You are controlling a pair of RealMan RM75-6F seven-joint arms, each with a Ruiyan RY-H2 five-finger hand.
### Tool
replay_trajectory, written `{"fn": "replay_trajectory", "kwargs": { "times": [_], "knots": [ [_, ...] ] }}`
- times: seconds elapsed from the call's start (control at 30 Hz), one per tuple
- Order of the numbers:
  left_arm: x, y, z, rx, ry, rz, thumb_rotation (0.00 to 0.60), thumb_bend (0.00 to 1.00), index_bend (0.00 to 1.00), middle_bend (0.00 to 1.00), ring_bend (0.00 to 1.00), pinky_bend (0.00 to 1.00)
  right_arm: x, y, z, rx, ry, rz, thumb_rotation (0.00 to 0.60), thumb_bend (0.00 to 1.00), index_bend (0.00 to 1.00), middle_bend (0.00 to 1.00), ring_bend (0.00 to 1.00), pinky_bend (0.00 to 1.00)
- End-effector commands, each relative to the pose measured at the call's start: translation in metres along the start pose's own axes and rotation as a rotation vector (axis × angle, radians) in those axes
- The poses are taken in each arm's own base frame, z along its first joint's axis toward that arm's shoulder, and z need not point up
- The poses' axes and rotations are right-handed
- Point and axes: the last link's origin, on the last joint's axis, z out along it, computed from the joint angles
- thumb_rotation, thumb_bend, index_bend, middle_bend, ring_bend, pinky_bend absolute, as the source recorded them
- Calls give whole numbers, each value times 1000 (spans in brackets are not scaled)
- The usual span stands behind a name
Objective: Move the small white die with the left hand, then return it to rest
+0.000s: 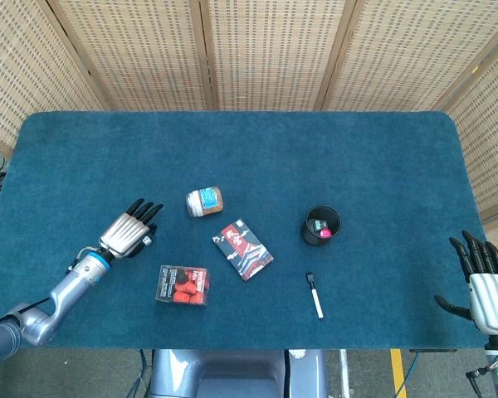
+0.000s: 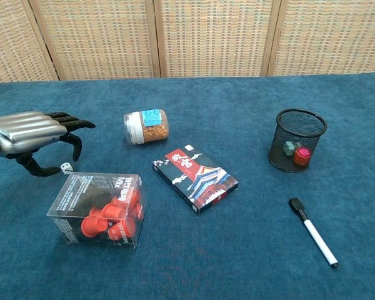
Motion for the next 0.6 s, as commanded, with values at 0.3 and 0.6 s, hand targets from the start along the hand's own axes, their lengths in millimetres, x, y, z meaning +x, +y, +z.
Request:
{"fn": "replay_trajectory", "kwargs": {
  "times": [0.3, 0.6],
  "knots": [
    [-7, 3, 0, -7, 10, 16, 600, 389, 406, 0, 0, 0, 2, 0, -1, 2, 12, 9, 600, 156, 47, 0, 0, 0],
    [-16, 4, 1, -2, 16, 31, 600, 399, 437, 0, 0, 0, 2, 0, 0, 3, 15, 12, 600, 156, 47, 0, 0, 0]
  ]
}}
